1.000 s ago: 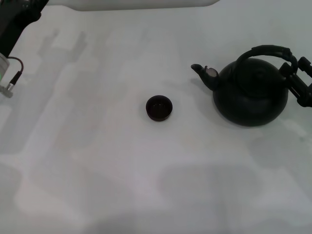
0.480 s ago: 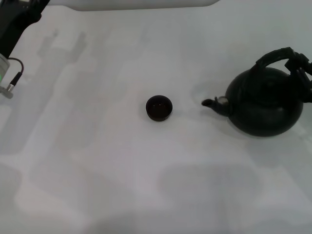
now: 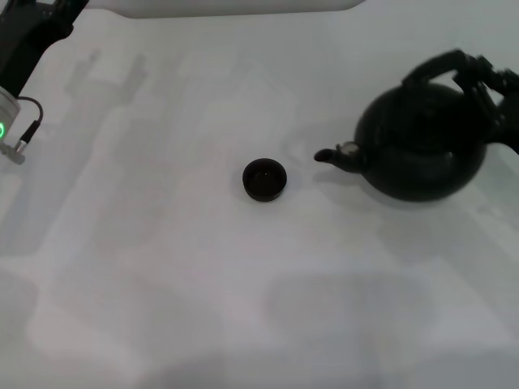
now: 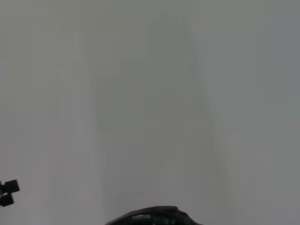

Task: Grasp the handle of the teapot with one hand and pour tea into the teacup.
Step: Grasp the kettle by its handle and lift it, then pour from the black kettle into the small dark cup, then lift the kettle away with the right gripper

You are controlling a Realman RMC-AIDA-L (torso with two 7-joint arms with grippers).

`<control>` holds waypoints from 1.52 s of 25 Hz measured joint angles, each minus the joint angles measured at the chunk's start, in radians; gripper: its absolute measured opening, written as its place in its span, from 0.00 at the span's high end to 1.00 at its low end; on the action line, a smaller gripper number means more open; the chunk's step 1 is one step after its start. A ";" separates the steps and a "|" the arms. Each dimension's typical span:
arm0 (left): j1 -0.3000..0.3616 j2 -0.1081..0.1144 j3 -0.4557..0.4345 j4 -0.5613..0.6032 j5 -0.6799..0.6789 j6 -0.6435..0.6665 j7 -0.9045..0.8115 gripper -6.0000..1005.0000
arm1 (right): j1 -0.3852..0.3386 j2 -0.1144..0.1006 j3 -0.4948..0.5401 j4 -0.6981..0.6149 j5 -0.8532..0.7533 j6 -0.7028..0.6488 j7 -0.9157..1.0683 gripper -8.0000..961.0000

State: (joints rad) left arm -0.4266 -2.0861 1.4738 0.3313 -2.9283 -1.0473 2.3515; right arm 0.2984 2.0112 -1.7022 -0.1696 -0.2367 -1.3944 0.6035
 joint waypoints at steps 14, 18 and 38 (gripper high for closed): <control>-0.005 0.000 0.000 -0.012 0.002 -0.001 -0.027 0.17 | 0.069 0.003 -0.059 -0.114 0.000 0.145 -0.207 0.80; -0.003 0.000 0.001 -0.012 0.002 -0.002 -0.027 0.17 | 0.070 0.003 -0.081 -0.144 0.000 0.162 -0.275 0.80; -0.007 0.001 0.011 -0.012 0.001 0.009 -0.028 0.17 | 0.077 0.011 -0.111 -0.202 0.005 0.230 -0.549 0.85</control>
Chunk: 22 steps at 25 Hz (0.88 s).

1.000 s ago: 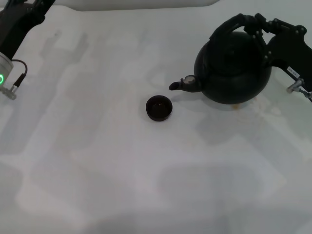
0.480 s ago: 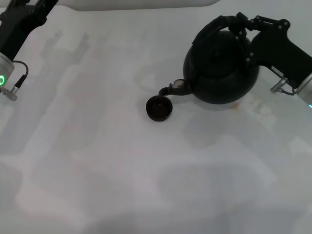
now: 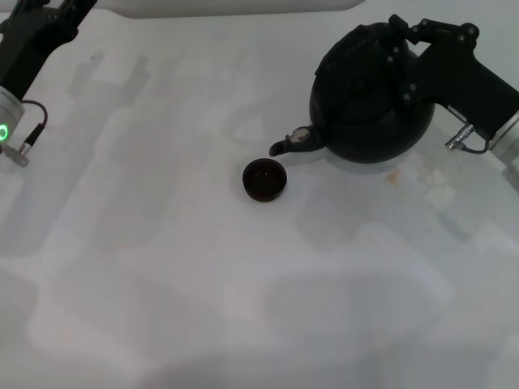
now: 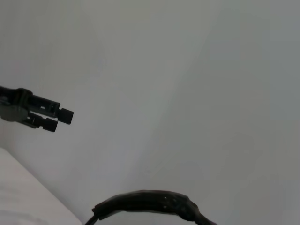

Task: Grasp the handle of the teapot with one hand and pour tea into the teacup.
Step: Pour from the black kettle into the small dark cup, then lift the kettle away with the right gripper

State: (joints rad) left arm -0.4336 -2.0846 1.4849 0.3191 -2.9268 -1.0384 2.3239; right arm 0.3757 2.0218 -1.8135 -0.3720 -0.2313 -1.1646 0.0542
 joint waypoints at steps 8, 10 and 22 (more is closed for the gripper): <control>-0.002 0.000 0.000 0.000 0.000 0.000 0.000 0.17 | 0.000 0.000 -0.009 -0.001 0.000 -0.003 -0.092 0.86; -0.002 0.000 0.000 0.000 0.000 0.000 0.000 0.17 | 0.000 0.000 -0.013 -0.002 0.001 -0.008 -0.112 0.87; -0.010 -0.002 -0.002 -0.013 0.000 0.002 0.000 0.17 | 0.002 0.002 -0.024 -0.006 0.003 -0.008 -0.244 0.88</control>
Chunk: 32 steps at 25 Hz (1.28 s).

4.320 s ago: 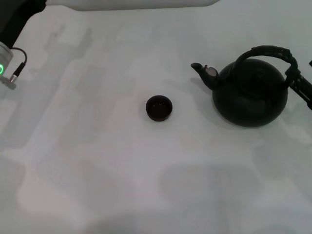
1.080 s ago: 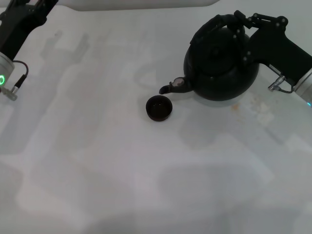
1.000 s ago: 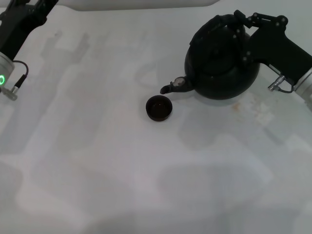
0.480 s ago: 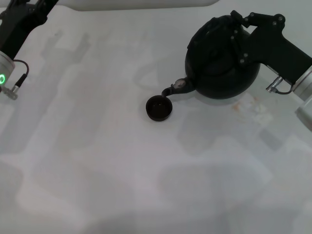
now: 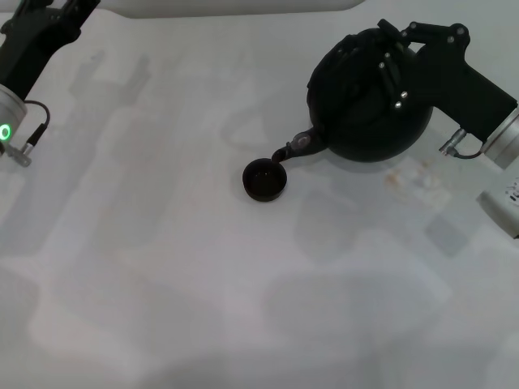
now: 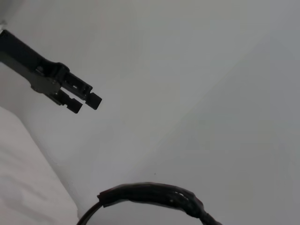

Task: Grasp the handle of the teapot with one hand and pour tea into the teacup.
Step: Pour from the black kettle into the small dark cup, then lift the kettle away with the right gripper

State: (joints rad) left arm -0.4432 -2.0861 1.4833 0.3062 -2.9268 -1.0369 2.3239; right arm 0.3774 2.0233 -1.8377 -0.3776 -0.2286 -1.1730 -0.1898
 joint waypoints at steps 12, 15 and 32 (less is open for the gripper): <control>0.000 0.000 -0.001 -0.001 0.000 0.000 0.000 0.17 | 0.000 0.002 -0.016 0.000 0.000 0.000 -0.058 0.88; 0.000 0.000 -0.001 -0.001 0.000 0.000 0.000 0.17 | 0.000 0.002 -0.017 -0.005 0.001 0.007 -0.065 0.88; -0.002 0.000 -0.005 -0.010 0.000 0.000 0.000 0.17 | 0.000 0.002 -0.018 -0.008 0.001 0.001 -0.066 0.88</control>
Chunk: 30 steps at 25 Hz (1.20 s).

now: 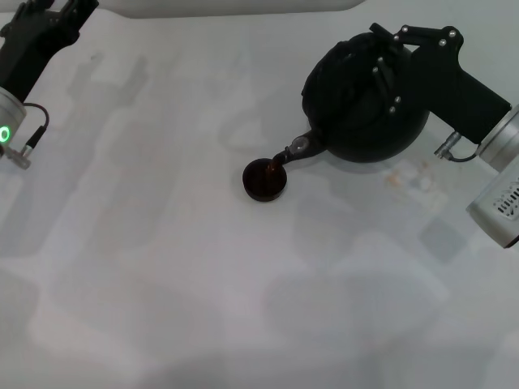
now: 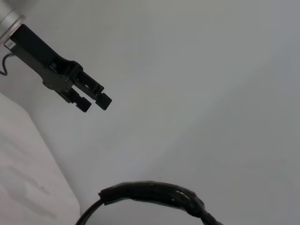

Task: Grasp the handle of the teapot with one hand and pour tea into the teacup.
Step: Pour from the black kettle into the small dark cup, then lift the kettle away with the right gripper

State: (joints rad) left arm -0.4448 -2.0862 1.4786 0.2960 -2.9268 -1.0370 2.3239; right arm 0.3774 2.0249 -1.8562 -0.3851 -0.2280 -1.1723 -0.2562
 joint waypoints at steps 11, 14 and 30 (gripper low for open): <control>0.000 0.002 -0.001 0.002 -0.002 0.000 0.000 0.17 | 0.000 -0.001 -0.002 -0.002 0.000 -0.001 0.009 0.88; 0.000 0.002 -0.002 0.000 -0.002 0.000 0.000 0.17 | 0.000 -0.001 -0.003 -0.001 0.001 -0.002 0.057 0.88; 0.000 0.002 -0.003 0.000 -0.001 -0.002 0.000 0.17 | -0.020 -0.007 0.003 0.009 0.022 -0.083 0.502 0.87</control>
State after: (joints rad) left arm -0.4448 -2.0845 1.4756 0.2958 -2.9283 -1.0385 2.3244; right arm 0.3572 2.0183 -1.8532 -0.3763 -0.2065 -1.2555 0.2458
